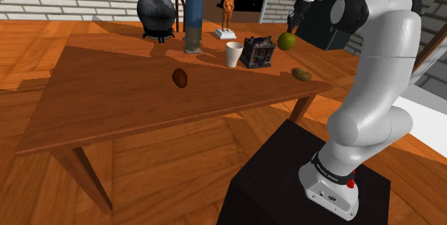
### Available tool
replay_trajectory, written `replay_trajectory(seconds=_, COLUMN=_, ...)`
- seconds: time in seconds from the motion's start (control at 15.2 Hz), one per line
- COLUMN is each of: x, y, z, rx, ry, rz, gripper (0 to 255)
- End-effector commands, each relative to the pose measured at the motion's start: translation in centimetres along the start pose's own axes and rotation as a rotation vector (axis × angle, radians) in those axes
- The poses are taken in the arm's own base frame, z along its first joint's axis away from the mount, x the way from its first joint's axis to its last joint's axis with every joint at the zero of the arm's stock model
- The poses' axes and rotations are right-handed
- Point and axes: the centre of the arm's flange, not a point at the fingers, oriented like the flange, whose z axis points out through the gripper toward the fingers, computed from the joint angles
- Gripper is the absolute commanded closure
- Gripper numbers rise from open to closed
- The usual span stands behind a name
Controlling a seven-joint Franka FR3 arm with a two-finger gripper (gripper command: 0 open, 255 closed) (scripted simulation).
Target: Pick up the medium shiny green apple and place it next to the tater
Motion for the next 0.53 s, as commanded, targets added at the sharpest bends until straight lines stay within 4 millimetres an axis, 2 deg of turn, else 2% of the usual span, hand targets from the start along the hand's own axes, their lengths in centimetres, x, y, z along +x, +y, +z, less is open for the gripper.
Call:
replay_trajectory(seconds=0.0, x=0.7, y=2.3, z=0.2, rx=0.001, ry=0.0, rz=-0.002, gripper=255)
replay_trajectory(seconds=0.2, x=1.1, y=6.2, z=0.4, rx=0.001, ry=0.0, rz=-0.002, gripper=255)
replay_trajectory(seconds=0.26, x=1.1, y=6.9, z=0.4, rx=0.001, ry=0.0, rz=-0.002, gripper=255)
replay_trajectory(seconds=0.46, x=1.0, y=7.0, z=2.0, rx=0.001, ry=0.0, rz=-0.002, gripper=255)
